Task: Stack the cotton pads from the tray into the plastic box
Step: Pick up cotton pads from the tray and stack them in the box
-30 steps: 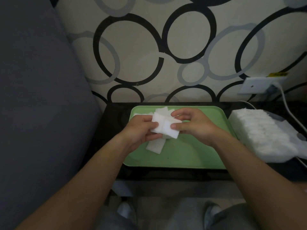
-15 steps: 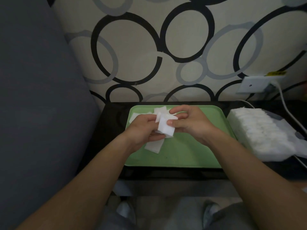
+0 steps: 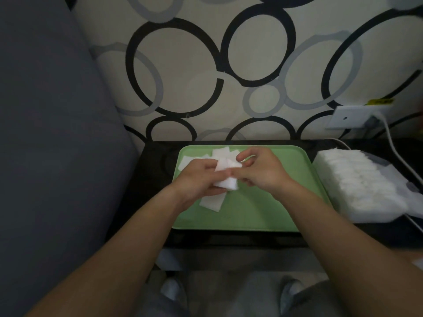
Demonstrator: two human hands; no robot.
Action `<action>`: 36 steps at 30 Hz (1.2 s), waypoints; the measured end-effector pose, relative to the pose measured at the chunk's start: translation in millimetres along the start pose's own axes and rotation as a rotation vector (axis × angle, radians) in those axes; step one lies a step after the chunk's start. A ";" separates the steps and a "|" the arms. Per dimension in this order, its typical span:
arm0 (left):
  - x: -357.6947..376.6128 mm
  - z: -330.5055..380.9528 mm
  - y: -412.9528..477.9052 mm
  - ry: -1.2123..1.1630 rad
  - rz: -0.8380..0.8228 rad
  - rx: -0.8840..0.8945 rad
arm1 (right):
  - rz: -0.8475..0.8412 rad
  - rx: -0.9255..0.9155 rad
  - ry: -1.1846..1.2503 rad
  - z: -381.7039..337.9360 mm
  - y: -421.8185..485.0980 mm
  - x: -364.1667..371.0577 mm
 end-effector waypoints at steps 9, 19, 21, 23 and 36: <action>-66.2 -16.5 1.3 0.046 0.359 -0.037 | -0.373 -0.180 -0.603 3.6 -13.3 58.4; -68.9 -15.6 -0.5 0.084 0.344 -0.009 | -0.413 -0.322 -1.063 7.5 -25.8 97.3; -70.0 -15.4 -0.4 0.086 0.344 -0.003 | -0.440 -0.345 -1.075 6.2 -28.0 98.2; -71.4 -14.9 -0.4 0.088 0.351 0.001 | -0.472 -0.293 -0.911 3.9 -26.5 91.2; -34.6 -15.0 6.5 0.055 0.172 -0.032 | -0.339 0.117 0.250 7.2 -10.9 22.9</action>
Point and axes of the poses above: each hand's wrist, its own y-axis towards the middle knuckle, its own x-axis out of the palm, z = x × y, the point moved 7 cm from there along y, towards the middle knuckle, and after that the axes turned 12 degrees about y, right-handed, at the moved point
